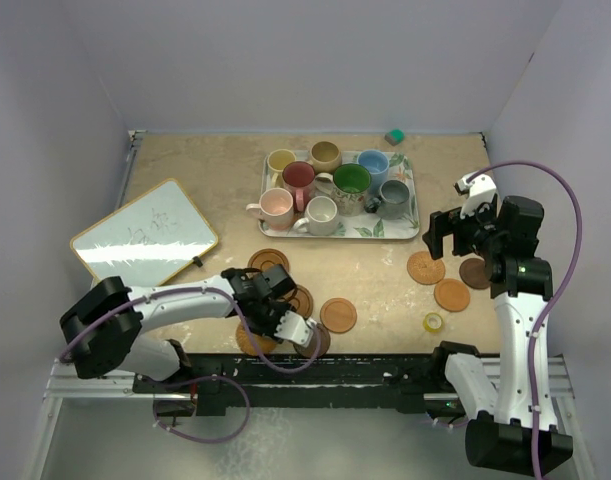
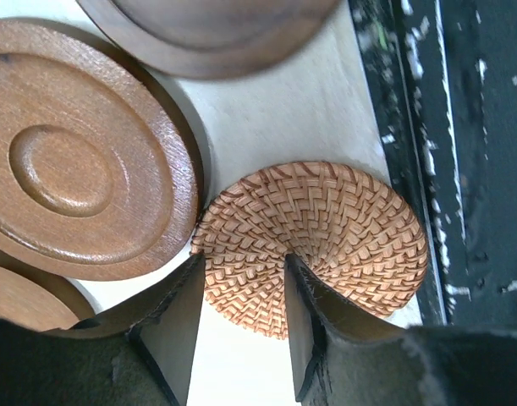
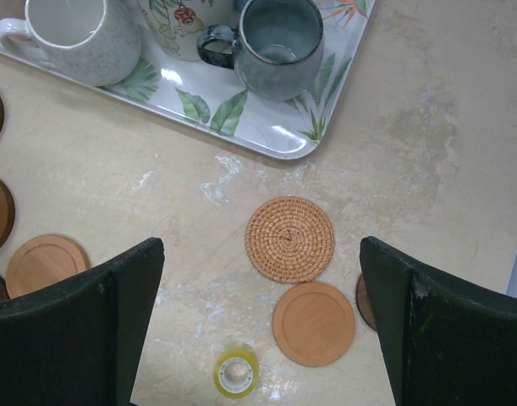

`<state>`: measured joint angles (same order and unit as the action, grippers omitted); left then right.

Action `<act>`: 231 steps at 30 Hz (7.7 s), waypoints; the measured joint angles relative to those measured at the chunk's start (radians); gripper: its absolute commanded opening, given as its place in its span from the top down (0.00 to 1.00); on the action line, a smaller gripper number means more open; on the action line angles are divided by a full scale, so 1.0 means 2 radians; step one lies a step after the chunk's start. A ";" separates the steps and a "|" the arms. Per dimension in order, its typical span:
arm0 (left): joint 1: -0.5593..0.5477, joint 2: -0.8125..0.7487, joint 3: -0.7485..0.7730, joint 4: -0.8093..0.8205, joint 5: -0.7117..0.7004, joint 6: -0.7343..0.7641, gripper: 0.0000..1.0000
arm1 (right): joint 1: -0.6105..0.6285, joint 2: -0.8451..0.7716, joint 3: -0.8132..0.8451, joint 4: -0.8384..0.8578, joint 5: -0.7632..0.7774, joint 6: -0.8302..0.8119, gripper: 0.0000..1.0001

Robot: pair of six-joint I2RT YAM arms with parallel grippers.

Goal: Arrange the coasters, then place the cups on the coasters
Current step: Move the coaster to the center of the board.

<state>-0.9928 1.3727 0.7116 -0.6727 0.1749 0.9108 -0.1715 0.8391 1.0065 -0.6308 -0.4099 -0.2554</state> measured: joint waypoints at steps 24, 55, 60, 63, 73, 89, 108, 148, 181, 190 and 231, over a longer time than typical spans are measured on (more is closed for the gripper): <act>-0.058 0.231 0.211 0.173 0.026 -0.152 0.68 | 0.000 -0.022 0.000 0.000 -0.001 0.000 0.00; 0.051 0.150 0.213 0.175 0.026 -0.123 0.41 | 0.000 -0.036 0.000 0.000 -0.002 0.001 0.00; 0.052 0.150 0.213 0.160 0.031 -0.108 0.40 | 0.000 -0.030 0.000 -0.001 -0.009 0.001 0.00; 0.056 0.152 0.211 0.156 0.034 -0.105 0.40 | 0.000 -0.024 0.000 -0.002 -0.015 0.000 0.00; 0.075 0.154 0.194 0.149 0.040 -0.104 0.40 | 0.000 -0.020 0.000 -0.008 -0.026 0.000 0.00; 0.106 0.162 0.194 0.149 0.072 -0.090 0.42 | 0.000 -0.023 0.000 -0.008 -0.027 0.000 0.00; 0.106 0.257 0.270 0.127 0.087 -0.078 0.38 | 0.000 -0.025 0.000 -0.008 -0.028 0.000 0.00; 0.077 0.167 0.136 0.176 0.056 -0.048 0.28 | 0.000 -0.020 0.000 -0.008 -0.040 0.000 0.00; 0.067 0.020 0.006 0.113 -0.001 -0.044 0.28 | 0.000 -0.020 0.000 -0.008 -0.040 0.000 0.00; 0.067 0.019 0.006 0.113 -0.022 -0.044 0.28 | 0.000 -0.020 0.000 -0.008 -0.040 0.000 0.00; 0.084 0.027 0.025 0.091 0.016 -0.042 0.29 | 0.000 -0.009 0.000 -0.009 -0.040 -0.002 0.00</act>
<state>-0.8249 1.4277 0.7616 -0.4911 0.2070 0.8272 -0.1715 0.8219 1.0065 -0.6495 -0.4896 -0.2588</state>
